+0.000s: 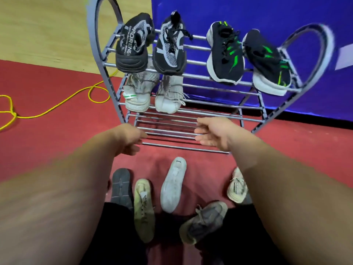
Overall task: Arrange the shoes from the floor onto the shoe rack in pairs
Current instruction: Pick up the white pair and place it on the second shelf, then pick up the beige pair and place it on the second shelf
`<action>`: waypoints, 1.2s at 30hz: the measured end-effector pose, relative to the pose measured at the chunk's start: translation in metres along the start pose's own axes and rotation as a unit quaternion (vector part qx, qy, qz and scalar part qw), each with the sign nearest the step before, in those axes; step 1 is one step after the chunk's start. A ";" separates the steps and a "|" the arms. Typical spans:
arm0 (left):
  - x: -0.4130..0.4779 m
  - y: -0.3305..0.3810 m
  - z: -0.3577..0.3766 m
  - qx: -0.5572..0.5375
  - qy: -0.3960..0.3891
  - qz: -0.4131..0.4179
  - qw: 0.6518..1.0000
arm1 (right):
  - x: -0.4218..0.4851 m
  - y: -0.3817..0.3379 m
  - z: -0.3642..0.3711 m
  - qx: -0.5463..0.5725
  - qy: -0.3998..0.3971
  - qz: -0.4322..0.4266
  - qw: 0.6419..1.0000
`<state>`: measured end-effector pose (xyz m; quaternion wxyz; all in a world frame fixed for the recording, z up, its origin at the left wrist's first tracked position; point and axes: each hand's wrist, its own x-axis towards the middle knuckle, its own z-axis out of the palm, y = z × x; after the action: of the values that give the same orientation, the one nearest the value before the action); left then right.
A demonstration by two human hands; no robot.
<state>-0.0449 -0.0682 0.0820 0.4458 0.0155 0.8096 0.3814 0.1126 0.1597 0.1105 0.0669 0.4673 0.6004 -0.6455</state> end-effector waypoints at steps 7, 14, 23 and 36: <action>-0.023 0.024 0.069 0.143 -0.066 0.074 0.985 | -0.053 0.044 -0.103 0.000 0.103 -0.002 0.995; -0.033 0.030 0.140 0.267 -0.115 0.152 0.945 | -0.078 0.110 -0.173 -0.060 0.164 0.039 0.984; -0.012 -0.003 0.187 0.432 -0.083 0.178 0.880 | -0.046 0.149 -0.204 -0.197 0.158 0.117 0.961; 0.038 -0.126 0.211 0.200 -0.100 -0.118 0.967 | 0.033 0.290 -0.085 -0.068 0.057 0.214 0.973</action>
<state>0.1270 -0.0161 -0.0902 0.5546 0.0470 0.8166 0.1530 0.3264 0.1682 -0.1051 0.2008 0.6154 0.5316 -0.5463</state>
